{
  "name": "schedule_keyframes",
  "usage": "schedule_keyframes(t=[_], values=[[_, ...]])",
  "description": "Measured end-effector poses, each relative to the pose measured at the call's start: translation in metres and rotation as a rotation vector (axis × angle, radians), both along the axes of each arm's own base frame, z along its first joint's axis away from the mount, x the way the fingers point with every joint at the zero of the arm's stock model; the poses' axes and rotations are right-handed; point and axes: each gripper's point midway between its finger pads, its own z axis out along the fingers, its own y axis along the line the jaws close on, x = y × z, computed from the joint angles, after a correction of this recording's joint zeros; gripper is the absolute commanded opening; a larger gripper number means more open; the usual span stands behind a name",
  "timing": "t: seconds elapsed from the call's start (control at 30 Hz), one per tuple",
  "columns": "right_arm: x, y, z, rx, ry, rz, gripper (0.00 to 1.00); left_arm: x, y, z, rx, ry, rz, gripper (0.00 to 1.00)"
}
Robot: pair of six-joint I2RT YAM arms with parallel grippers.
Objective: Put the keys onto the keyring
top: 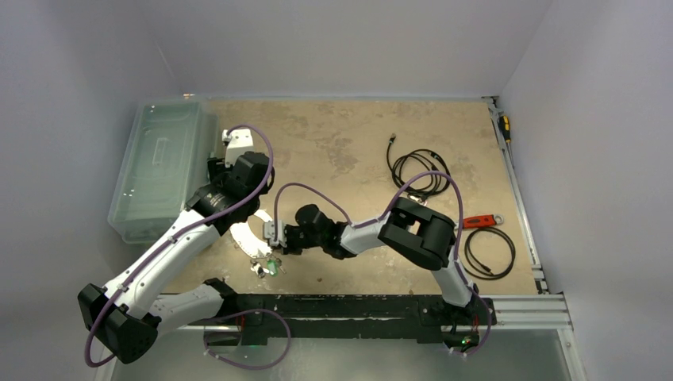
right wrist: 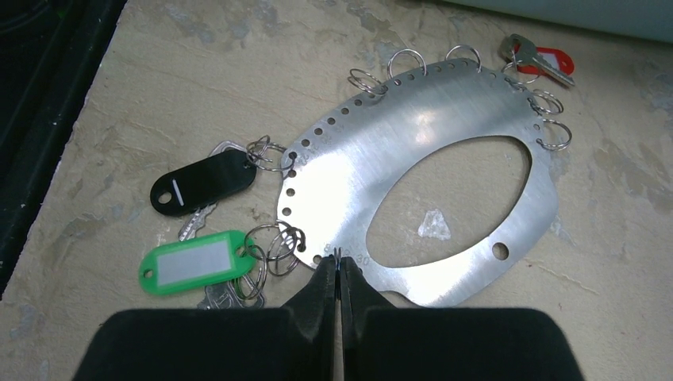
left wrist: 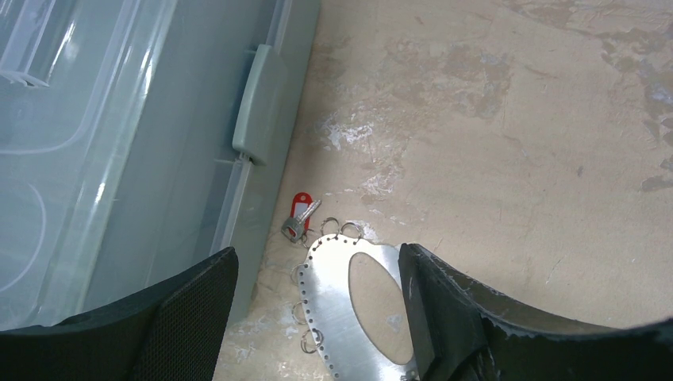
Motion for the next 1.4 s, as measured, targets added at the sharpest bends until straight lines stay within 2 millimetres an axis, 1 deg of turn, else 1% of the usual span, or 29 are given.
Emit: schedule_keyframes(t=[0.1, 0.2, 0.27, 0.4, 0.57, 0.83, 0.93, 1.03, 1.27, 1.3, 1.33, 1.37, 1.4], values=[[0.000, -0.002, 0.001, 0.019, 0.002, -0.014, 0.00, 0.000, 0.000, 0.000, 0.000, 0.000, 0.000, 0.73], [-0.003, -0.017, 0.003, 0.048, 0.011, -0.049, 0.00, 0.000, 0.000, 0.000, 0.000, 0.000, 0.000, 0.73], [-0.004, -0.025, 0.008, 0.076, 0.020, -0.069, 0.00, 0.000, 0.000, 0.000, 0.000, 0.000, -0.001, 0.73], [-0.002, -0.036, 0.032, 0.182, 0.024, -0.126, 0.00, 0.000, -0.001, -0.001, -0.004, 0.003, -0.005, 0.72], [-0.003, -0.047, 0.069, 0.342, 0.031, -0.179, 0.00, 0.000, -0.006, -0.003, -0.020, 0.012, -0.026, 0.69], [-0.009, -0.074, 0.112, 0.526, 0.063, -0.234, 0.00, 0.004, -0.025, -0.001, -0.086, 0.011, -0.117, 0.69], [-0.010, -0.085, 0.128, 0.587, 0.102, -0.254, 0.00, 0.004, -0.035, 0.004, -0.134, -0.004, -0.172, 0.68], [-0.012, -0.093, 0.137, 0.619, 0.140, -0.268, 0.00, 0.006, -0.050, 0.008, -0.179, -0.010, -0.245, 0.67], [-0.019, -0.108, 0.150, 0.658, 0.198, -0.279, 0.00, 0.007, -0.104, 0.013, -0.308, 0.000, -0.489, 0.67], [-0.020, -0.111, 0.154, 0.669, 0.198, -0.283, 0.00, 0.007, -0.111, 0.014, -0.324, 0.002, -0.524, 0.68], [-0.020, -0.117, 0.163, 0.693, 0.194, -0.293, 0.00, 0.006, -0.119, 0.014, -0.339, 0.005, -0.559, 0.68], [-0.021, -0.118, 0.166, 0.700, 0.192, -0.293, 0.00, 0.006, -0.124, 0.015, -0.352, 0.006, -0.584, 0.68], [-0.020, -0.122, 0.173, 0.718, 0.188, -0.302, 0.00, 0.006, -0.130, 0.016, -0.365, 0.004, -0.613, 0.67]])
